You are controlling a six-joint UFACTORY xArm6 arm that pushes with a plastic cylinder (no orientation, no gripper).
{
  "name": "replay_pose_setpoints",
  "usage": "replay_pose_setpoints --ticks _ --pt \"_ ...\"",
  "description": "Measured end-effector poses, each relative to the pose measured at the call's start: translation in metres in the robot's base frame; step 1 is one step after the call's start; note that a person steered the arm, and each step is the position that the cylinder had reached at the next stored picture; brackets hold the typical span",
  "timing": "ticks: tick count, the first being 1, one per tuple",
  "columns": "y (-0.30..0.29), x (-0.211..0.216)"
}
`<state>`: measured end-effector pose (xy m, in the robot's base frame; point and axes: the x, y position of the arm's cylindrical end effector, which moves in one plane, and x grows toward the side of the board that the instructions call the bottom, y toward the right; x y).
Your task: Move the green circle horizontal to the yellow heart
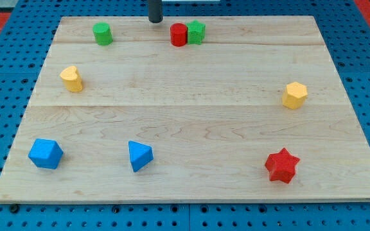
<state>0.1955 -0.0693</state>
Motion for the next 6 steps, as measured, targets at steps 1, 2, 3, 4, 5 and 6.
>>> replay_pose_setpoints --ticks 1,2,3,4,5,6 --pt "-0.027 -0.003" --pt "-0.097 0.004" --pt "-0.057 0.045" --pt "-0.09 0.083" --pt "-0.08 0.018" --pt "-0.101 0.002"
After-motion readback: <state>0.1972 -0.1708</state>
